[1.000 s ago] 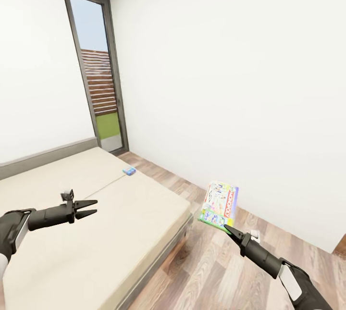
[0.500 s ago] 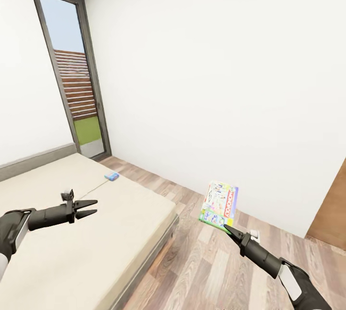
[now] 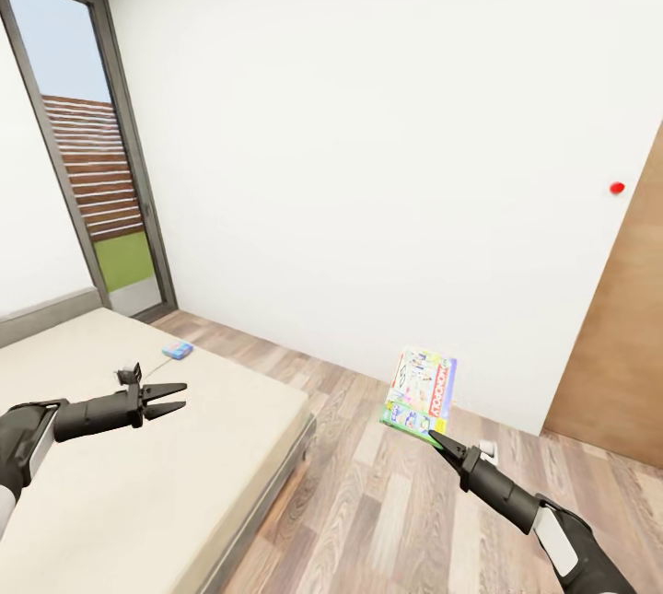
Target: Put all the toys in the child's room - the three board games (two on the bed and one on the table), the two jigsaw puzzles on the table, and the tennis ball on the table - inside the toy box on the table in the child's room.
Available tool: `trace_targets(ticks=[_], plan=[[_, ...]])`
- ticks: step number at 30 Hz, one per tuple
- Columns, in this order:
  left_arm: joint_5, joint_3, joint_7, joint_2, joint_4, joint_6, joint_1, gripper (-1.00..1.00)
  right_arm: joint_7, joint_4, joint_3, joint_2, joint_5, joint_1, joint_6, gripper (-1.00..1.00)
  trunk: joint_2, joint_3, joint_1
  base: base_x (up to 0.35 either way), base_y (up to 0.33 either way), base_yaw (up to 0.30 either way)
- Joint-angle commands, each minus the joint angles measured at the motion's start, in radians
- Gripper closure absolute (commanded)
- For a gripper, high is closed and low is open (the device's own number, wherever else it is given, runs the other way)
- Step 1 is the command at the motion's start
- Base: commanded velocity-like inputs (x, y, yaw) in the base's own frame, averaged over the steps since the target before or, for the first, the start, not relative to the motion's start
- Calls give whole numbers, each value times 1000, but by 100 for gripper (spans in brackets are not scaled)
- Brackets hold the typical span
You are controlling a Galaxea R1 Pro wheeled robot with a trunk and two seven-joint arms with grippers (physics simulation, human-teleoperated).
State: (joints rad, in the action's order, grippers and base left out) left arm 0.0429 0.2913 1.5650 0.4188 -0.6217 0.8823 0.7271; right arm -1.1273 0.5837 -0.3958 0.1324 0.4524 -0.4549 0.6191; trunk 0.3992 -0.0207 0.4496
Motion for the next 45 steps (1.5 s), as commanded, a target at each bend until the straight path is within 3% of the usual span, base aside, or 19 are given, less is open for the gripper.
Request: trace_targets(ticks=[1,19,30,45], plan=[[5,2,6,0,-1,11,0,-100,-1,-1,-1,0,7,-1,8,100,1,0,0,0,0,-253],[5,2,6,0,-1,11,0,-100,-2,1,-4,2,6,-1,12,100,1,-15,0,0,0,-253],[5,2,6,0,-1,11,0,-100,1,2,-31,5,6,-1,14,100,1,-23,0,0,0,-234],[5,2,6,0,-1,11,0,-100,10,27,-30,45,-12,-1,12,100,1,-23,0,0,0,-20]])
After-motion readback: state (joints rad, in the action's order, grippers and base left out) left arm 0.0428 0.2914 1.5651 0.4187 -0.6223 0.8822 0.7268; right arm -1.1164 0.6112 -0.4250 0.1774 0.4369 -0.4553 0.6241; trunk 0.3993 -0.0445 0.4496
